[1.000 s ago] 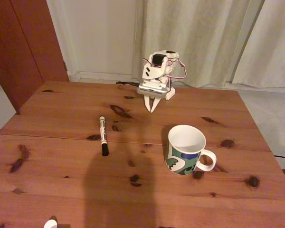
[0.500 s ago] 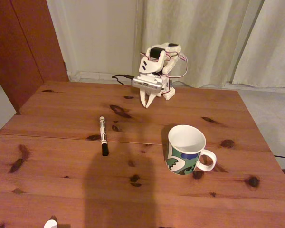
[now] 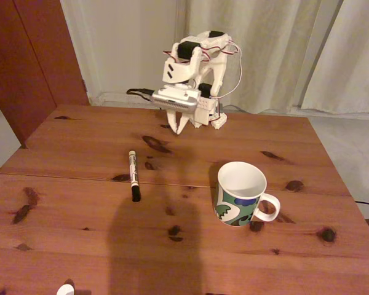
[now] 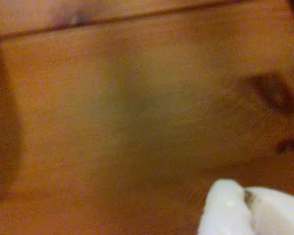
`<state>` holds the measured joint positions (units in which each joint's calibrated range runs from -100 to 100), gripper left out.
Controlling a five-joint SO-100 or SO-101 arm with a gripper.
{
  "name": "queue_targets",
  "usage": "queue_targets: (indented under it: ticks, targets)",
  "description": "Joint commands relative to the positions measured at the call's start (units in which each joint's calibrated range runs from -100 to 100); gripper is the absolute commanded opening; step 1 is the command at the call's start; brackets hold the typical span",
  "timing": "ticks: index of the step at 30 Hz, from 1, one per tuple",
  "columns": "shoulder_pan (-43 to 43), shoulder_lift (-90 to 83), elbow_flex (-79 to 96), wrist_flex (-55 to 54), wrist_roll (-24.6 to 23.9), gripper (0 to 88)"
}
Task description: Clean up the desk and place the pens and markers into the cup
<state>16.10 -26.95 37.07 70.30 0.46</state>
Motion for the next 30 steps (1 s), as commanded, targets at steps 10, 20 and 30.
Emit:
queue_targets:
  ticks: [10, 20, 30]
  targets:
    - [2.1, 32.4, -32.7, -1.2, 0.5, 0.8]
    - [-1.3, 40.3, -37.5, -0.6, 2.7, 0.8]
    - [3.0, 40.9, -38.3, -1.1, 0.6, 0.8]
